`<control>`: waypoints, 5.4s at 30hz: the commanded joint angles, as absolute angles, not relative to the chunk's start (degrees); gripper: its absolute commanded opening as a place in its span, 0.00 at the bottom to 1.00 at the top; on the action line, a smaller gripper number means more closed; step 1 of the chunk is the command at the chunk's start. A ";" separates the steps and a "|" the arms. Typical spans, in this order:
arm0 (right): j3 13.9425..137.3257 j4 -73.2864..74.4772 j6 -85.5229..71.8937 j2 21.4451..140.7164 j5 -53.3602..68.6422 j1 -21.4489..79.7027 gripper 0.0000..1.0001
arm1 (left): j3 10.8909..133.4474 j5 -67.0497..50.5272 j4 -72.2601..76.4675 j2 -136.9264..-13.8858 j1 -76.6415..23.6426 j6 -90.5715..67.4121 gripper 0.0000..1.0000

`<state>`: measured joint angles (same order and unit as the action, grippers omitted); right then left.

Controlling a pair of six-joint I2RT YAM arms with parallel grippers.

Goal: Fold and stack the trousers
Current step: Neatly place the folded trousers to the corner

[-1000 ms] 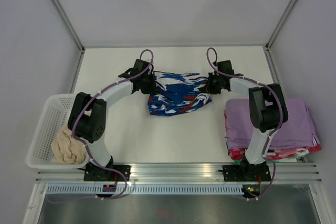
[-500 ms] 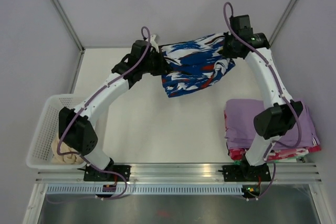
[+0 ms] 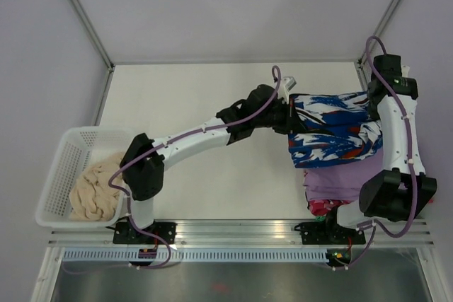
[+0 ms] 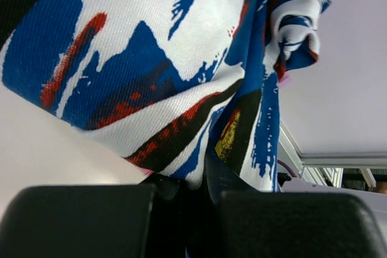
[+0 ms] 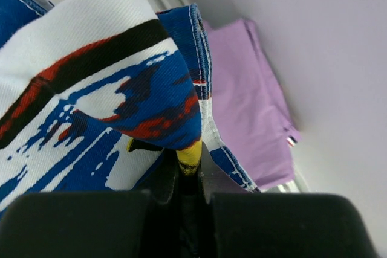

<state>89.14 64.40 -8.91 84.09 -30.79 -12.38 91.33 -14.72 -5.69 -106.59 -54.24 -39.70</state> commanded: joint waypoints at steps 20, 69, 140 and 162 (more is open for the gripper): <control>67.15 5.64 24.77 81.38 -66.00 -40.96 0.00 | 102.66 -14.24 -22.33 -117.34 -62.05 -42.98 0.02; 58.10 44.30 3.25 69.25 -41.39 -21.53 0.74 | 99.84 -17.93 -26.89 -103.63 -55.28 -32.35 0.96; 71.03 47.81 -12.98 59.95 -15.78 -20.30 0.51 | 105.56 -34.89 -30.77 -106.96 -44.56 -18.72 0.86; 58.90 50.81 -25.32 77.80 -58.74 -32.87 0.00 | 103.98 -31.73 -27.69 -108.72 -51.86 -17.58 0.85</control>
<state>61.82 54.28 -28.10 80.62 -57.93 -32.77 104.14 -31.73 -29.87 -108.86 -51.81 -19.73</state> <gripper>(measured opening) 0.003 0.851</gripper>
